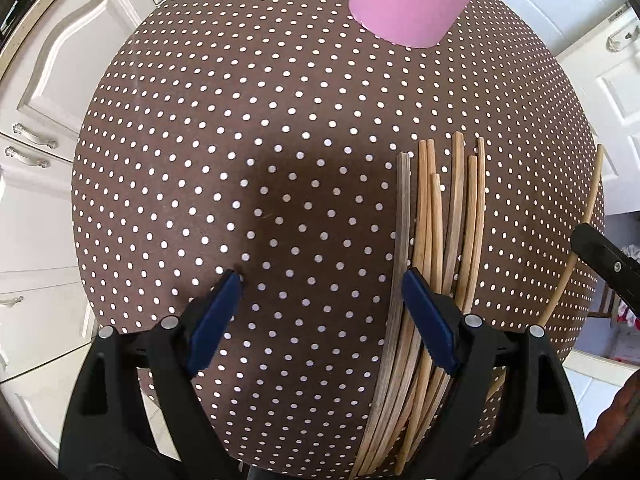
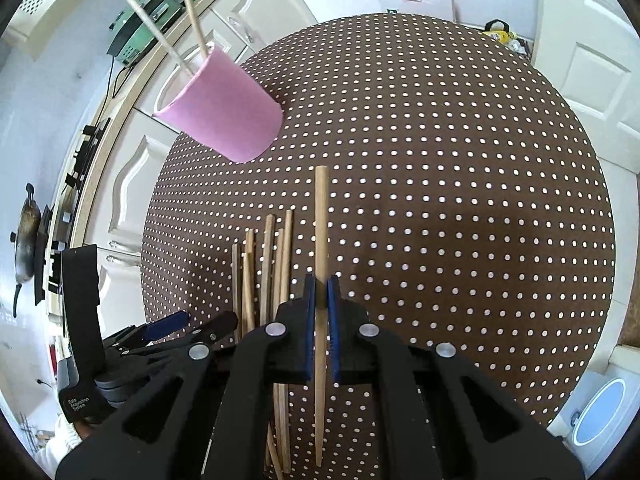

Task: Organize utensils
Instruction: 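Grasp one chopstick with the right gripper while the left gripper approaches the pile, then grasp one chopstick with the left gripper while the right gripper lifts its chopstick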

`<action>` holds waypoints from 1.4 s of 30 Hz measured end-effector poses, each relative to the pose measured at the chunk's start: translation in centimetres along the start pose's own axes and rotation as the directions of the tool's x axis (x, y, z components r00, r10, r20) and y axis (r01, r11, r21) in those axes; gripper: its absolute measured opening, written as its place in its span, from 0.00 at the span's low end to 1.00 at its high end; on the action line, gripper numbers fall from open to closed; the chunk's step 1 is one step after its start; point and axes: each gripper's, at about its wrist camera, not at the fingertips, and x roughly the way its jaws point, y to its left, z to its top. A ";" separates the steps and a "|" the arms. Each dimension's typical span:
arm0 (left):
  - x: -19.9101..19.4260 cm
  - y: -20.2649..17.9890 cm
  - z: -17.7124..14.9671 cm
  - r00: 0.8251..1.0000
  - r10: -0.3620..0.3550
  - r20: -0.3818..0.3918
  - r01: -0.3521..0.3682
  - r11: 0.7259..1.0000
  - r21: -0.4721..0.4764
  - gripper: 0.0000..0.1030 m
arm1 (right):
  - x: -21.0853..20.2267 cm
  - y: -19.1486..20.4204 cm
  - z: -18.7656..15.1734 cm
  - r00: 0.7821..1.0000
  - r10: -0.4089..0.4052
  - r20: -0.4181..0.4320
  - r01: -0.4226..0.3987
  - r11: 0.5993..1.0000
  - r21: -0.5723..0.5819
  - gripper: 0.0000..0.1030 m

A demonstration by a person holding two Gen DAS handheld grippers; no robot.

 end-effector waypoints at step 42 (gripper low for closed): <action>-9.4 -1.3 0.7 0.964 0.004 0.265 -0.014 0.999 0.036 0.06 | -4.3 1.6 1.8 0.989 0.047 0.139 -0.043 0.998 -0.036 0.05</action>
